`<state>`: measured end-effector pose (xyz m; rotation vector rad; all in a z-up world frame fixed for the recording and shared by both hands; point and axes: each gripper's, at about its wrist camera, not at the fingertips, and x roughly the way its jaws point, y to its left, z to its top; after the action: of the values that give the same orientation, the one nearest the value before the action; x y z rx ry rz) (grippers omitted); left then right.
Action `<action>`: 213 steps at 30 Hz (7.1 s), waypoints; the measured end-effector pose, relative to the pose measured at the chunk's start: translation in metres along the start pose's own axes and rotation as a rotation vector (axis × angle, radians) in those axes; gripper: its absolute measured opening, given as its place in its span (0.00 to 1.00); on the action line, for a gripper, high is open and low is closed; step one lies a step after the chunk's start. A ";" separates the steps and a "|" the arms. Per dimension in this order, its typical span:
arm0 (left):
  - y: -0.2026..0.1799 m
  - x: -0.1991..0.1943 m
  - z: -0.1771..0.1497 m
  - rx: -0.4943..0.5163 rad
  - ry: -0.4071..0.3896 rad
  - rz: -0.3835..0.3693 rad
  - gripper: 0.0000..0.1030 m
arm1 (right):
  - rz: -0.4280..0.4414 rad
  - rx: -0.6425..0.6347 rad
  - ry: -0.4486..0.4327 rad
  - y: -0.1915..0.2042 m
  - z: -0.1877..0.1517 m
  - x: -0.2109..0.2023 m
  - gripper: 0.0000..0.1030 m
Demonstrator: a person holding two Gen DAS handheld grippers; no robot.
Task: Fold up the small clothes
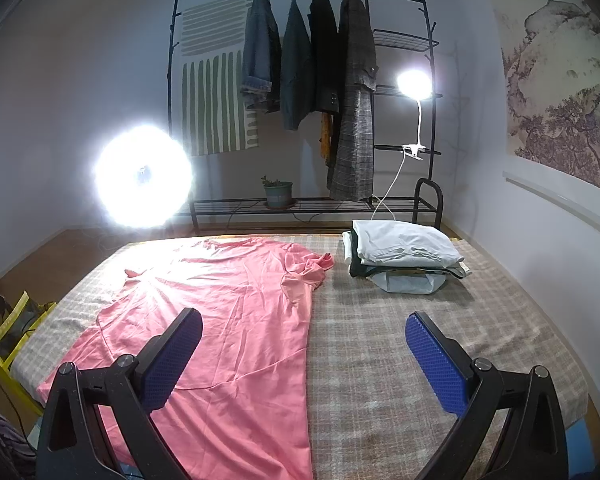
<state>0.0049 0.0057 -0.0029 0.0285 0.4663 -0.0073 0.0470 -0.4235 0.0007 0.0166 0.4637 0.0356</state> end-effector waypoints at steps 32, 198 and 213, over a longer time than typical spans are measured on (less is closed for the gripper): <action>0.002 -0.002 0.004 -0.008 -0.009 0.004 1.00 | -0.001 -0.001 -0.006 0.000 0.003 -0.001 0.99; -0.046 0.099 -0.092 -0.085 0.474 -0.374 0.00 | 0.286 0.042 0.487 0.156 0.093 0.504 0.08; -0.054 0.102 -0.099 -0.042 0.482 -0.351 0.00 | 0.508 -0.035 0.682 0.193 0.063 0.431 0.49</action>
<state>0.0505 -0.0457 -0.1388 -0.0955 0.9487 -0.3415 0.4542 -0.2150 -0.1306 0.0892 1.1316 0.5614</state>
